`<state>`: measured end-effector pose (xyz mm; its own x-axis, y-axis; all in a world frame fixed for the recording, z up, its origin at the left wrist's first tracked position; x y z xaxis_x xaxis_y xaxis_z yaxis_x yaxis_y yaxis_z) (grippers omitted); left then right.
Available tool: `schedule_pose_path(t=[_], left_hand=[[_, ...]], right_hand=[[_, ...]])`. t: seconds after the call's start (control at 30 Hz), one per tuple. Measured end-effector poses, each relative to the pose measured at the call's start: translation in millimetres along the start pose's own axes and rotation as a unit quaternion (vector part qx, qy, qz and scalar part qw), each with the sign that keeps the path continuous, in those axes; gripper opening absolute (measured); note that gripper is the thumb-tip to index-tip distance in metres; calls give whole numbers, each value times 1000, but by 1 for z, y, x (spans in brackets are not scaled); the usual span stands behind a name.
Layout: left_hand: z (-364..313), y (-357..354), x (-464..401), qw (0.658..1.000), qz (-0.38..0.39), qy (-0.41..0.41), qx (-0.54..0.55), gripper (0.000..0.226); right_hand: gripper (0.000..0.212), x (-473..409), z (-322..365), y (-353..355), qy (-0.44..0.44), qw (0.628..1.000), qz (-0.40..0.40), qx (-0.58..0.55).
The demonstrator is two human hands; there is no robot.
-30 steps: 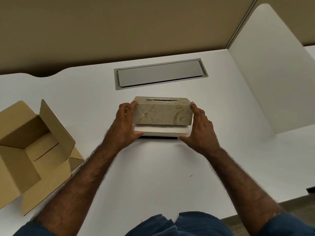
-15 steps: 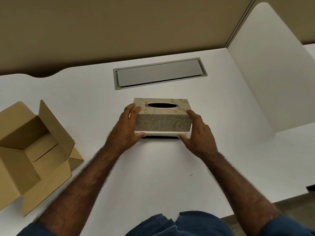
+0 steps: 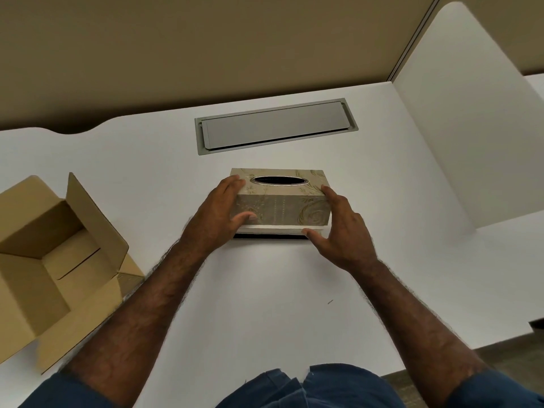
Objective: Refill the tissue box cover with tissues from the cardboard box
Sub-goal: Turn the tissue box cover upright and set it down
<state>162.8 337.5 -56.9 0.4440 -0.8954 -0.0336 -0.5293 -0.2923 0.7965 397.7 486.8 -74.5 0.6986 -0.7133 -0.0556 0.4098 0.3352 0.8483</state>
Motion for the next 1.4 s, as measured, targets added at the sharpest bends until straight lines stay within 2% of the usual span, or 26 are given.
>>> schedule_pose_path(t=[0.17,0.33,0.43,0.5,0.67,0.73,1.0,1.2,1.4], left_hand=[[2,4,-6,1000,8,6,15,71],[1,8,-13,1000,9,-2,23,67],[1,7,-15,1000,16,-4,20,68],[3,5,-15,1000,24,1,15,74],[7,-8,-12,996,89,20,-20,114],[8,-11,-10,994,97,21,-33,120],[1,-9,-13,994,69,13,-82,111],[-10,0,-13,977,31,-16,-208,107],[-13,-4,-6,972,15,-37,-233,104]], right_hand=[[107,-7,1,0,-2,1000,-5,-1],[124,-13,-1,1,-4,1000,13,-1],[126,-15,-3,2,-7,1000,16,10],[121,-16,-2,2,-5,1000,11,14],[112,-14,2,-1,3,999,18,30],[111,-13,3,-2,2,999,21,30],[107,-16,2,-3,-5,999,19,31],[107,-17,1,-4,-6,1000,16,24],[104,-14,-2,-5,6,999,22,38]])
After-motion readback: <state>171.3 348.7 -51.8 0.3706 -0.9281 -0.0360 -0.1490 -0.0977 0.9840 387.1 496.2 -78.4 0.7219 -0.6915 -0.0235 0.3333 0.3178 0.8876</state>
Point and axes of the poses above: each hand's wrist, its own x-axis away from the middle knuckle, its own y-axis out of the back of the hand, z = x × y, the point moved 8 cm from there along -x, towards the middle knuckle
